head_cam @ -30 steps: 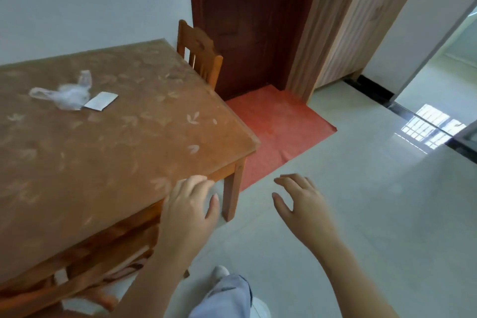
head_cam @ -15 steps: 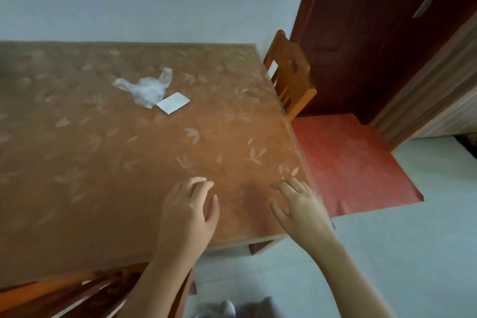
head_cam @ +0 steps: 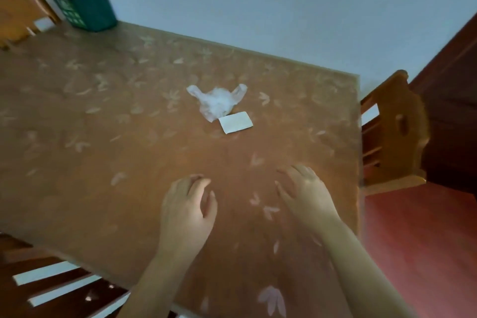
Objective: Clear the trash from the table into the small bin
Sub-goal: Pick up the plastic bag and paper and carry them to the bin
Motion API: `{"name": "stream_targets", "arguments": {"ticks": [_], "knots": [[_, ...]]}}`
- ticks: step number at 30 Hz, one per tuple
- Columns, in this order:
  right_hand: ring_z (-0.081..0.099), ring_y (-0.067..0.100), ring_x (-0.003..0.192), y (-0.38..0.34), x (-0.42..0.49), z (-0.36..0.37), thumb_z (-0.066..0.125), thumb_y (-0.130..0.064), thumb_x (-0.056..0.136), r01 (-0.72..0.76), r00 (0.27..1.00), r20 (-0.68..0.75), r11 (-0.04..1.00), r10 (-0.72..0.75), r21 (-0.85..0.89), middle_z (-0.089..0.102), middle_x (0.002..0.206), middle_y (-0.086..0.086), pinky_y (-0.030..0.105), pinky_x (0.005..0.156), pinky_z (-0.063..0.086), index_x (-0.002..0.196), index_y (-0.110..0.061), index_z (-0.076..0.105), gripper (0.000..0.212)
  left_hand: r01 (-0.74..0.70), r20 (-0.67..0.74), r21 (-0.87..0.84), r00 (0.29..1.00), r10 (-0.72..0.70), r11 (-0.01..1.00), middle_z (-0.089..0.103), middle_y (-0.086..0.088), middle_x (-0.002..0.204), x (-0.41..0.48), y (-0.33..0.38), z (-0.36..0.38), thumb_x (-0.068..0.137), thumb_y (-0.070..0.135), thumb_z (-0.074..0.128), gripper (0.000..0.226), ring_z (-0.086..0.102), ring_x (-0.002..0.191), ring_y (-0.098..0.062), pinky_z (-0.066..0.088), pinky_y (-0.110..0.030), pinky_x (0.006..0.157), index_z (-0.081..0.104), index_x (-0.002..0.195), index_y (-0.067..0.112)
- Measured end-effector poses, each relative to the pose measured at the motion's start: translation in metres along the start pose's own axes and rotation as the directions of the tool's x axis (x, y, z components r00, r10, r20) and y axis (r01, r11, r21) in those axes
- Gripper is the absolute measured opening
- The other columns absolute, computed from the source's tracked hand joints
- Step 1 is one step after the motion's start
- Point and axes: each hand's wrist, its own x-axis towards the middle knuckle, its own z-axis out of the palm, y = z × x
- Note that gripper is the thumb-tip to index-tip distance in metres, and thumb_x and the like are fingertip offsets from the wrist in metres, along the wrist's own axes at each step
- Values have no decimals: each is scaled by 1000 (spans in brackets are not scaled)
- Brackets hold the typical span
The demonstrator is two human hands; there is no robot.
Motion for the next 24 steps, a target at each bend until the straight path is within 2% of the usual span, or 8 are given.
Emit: {"name": "stream_targets", "arguments": {"ticks": [3, 7, 10, 13, 16, 19, 24], "knots": [[54, 29, 100, 5, 45, 12, 58, -18, 83, 36, 999, 29, 999, -37, 25, 62, 108, 7, 40, 84, 46, 108, -15, 59, 25, 69, -14, 26, 998, -69, 997, 67, -14, 97, 31, -10, 16, 76, 13, 57, 23, 59, 92, -35, 44, -40, 84, 67, 94, 3], [55, 31, 98, 10, 105, 38, 58, -16, 82, 91, 993, 77, 996, -91, -2, 62, 107, 9, 40, 78, 46, 107, -12, 60, 25, 129, -23, 14, 991, -129, 992, 65, -17, 101, 88, -33, 44, 79, 6, 65, 20, 57, 96, -37, 45, -45, 84, 66, 98, 1], [54, 31, 96, 13, 146, 59, 59, -17, 82, 72, 992, 101, 997, -72, 6, 61, 105, 9, 40, 74, 47, 106, -12, 59, 24, 125, -17, -3, 992, -126, 992, 65, -18, 103, 134, -53, 67, 79, 6, 64, 21, 56, 98, -37, 44, -45, 86, 65, 100, 1], [52, 30, 102, 19, 186, 84, 56, -20, 84, 55, 987, 153, 998, -57, 14, 59, 109, 9, 41, 80, 47, 109, -13, 57, 26, 122, -4, -5, 993, -122, 993, 64, -17, 104, 173, -73, 91, 81, 8, 63, 21, 55, 99, -35, 41, -42, 86, 64, 102, 2], [52, 24, 106, 26, 216, 107, 55, -22, 84, -27, 983, 183, 996, 11, 86, 58, 114, 5, 37, 84, 45, 113, -16, 56, 29, 141, -8, -13, 990, -141, 990, 63, -17, 105, 205, -90, 115, 81, 10, 63, 23, 53, 101, -35, 39, -42, 87, 63, 102, 2], [53, 22, 106, 34, 241, 126, 57, -22, 84, -70, 982, 184, 987, 43, 142, 59, 114, 5, 35, 83, 46, 113, -15, 57, 30, 100, 17, -9, 995, -100, 995, 64, -16, 104, 233, -101, 136, 80, 11, 64, 22, 52, 103, -35, 37, -42, 88, 63, 101, 3], [46, 22, 114, 43, 275, 156, 58, -23, 84, -57, 979, 202, 990, 30, 129, 56, 119, 5, 34, 87, 42, 113, -14, 57, 31, -30, 32, 45, 999, 29, 999, 65, -16, 104, 270, -111, 168, 78, 11, 67, 24, 55, 102, -35, 40, -44, 84, 64, 100, 2]]}}
